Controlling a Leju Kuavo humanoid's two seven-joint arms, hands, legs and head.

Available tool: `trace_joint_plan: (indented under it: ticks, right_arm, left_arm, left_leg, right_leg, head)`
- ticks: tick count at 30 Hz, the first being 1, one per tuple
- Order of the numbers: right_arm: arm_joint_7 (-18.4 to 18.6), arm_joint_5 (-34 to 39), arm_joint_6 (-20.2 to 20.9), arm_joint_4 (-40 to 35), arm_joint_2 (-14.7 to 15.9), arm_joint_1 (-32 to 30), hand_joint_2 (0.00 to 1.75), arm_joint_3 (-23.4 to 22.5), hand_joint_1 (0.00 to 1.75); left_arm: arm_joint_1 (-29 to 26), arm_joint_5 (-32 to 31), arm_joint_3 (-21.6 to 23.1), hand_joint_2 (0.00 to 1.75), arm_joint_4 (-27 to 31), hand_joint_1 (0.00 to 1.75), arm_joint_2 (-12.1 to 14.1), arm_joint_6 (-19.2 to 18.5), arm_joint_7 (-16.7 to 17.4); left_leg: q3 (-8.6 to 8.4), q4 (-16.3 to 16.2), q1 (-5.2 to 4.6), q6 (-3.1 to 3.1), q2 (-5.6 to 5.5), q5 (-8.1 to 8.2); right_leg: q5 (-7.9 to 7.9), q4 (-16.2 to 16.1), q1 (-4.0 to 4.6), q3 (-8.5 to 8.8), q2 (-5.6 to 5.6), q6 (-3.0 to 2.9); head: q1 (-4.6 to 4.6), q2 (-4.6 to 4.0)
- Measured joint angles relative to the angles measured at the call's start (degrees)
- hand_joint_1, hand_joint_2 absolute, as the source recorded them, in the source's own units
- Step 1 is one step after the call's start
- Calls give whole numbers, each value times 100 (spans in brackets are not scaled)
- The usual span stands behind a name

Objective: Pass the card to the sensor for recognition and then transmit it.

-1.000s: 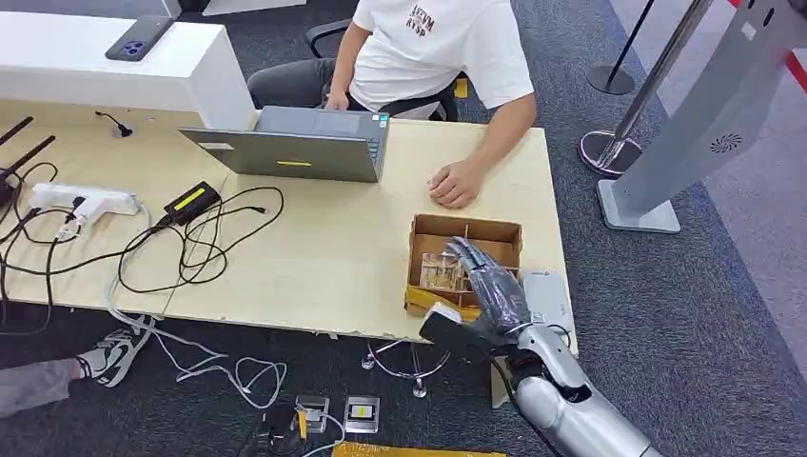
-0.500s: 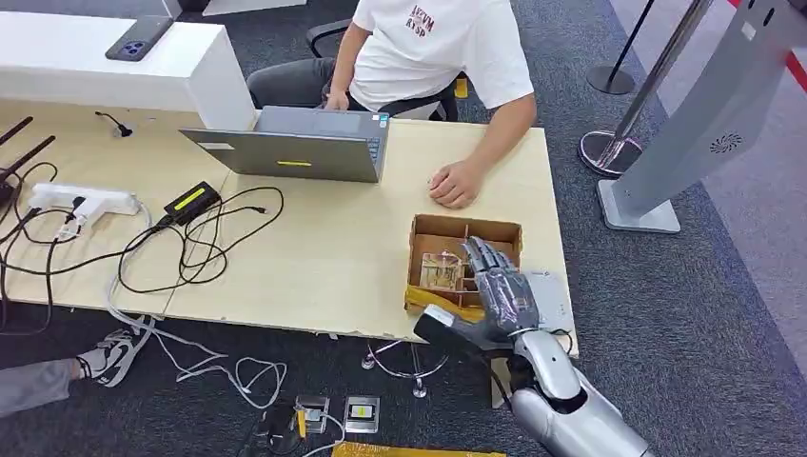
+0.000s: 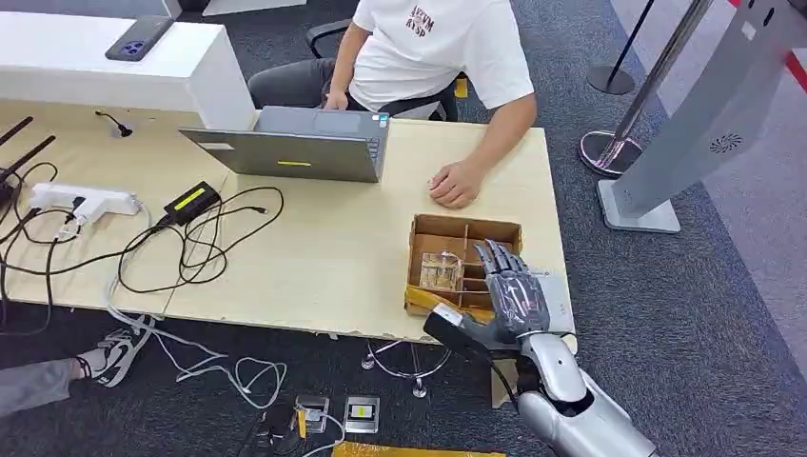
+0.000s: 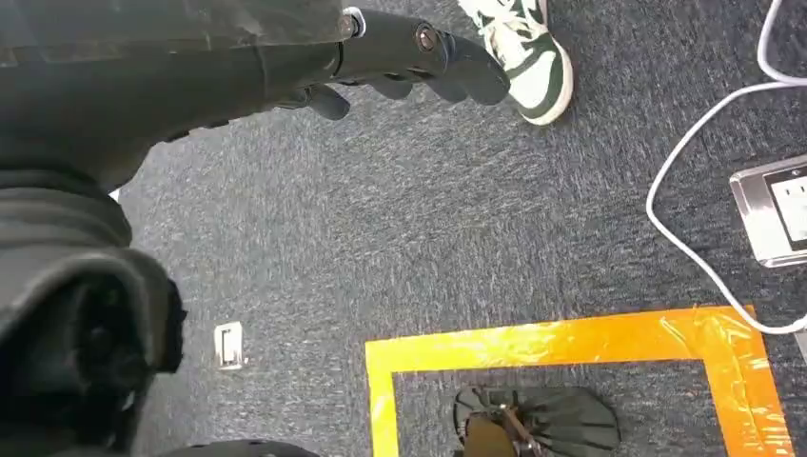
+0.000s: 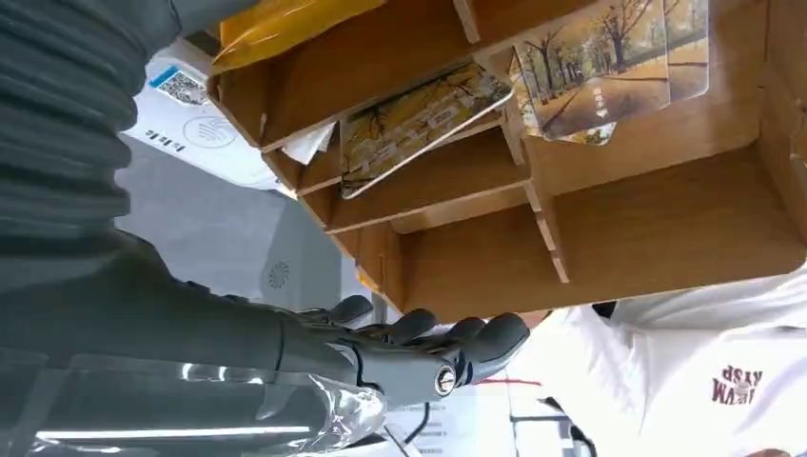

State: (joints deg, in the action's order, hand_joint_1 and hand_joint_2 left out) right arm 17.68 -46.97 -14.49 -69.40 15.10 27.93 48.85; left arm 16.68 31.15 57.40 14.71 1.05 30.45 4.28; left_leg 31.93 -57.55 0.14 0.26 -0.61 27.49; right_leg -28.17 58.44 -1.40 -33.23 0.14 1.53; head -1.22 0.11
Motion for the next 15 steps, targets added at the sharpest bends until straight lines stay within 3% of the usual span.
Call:
trace_joint_plan:
  ticks: [6, 8, 9, 12, 15]
  right_arm:
    - [-2, -4, 2, 39, 0, -1, 175, 0, 0]
    - [-2, -4, 9, 46, 2, 0, 175, 0, 16]
    - [-2, -4, 17, 52, 0, 0, 175, 0, 147]
    - [0, -4, 50, 96, -2, 1, 175, 0, 175]
    - [31, 0, 68, 138, -4, 2, 175, 0, 175]
  left_arm:
    - [1, -15, -59, 0, 0, 0, 0, -2, 0]
    - [0, -15, -70, 0, 0, 0, 0, -6, 2]
    - [1, -15, -74, 0, 0, 0, 0, -11, 2]
    - [1, -15, -96, 0, 0, 0, 0, -17, 2]
    - [0, -11, -101, 0, 0, 0, 0, -20, 2]
  left_leg:
    - [0, 0, 0, 0, 0, 0]
    - [1, 0, 0, 0, 0, 0]
    - [1, 0, 0, 0, 0, 0]
    - [2, 0, 0, 0, 0, 0]
    - [3, 0, 0, 0, -1, 0]
  right_leg:
    - [0, 0, 0, 0, 0, 0]
    - [0, 0, 0, 0, 0, 0]
    - [0, 0, 0, 0, 0, 0]
    - [0, 0, 0, 0, 0, 0]
    - [0, 0, 0, 0, -1, 0]
  head:
    - [0, 0]
    - [0, 0]
    - [0, 0]
    - [0, -2]
    - [0, 0]
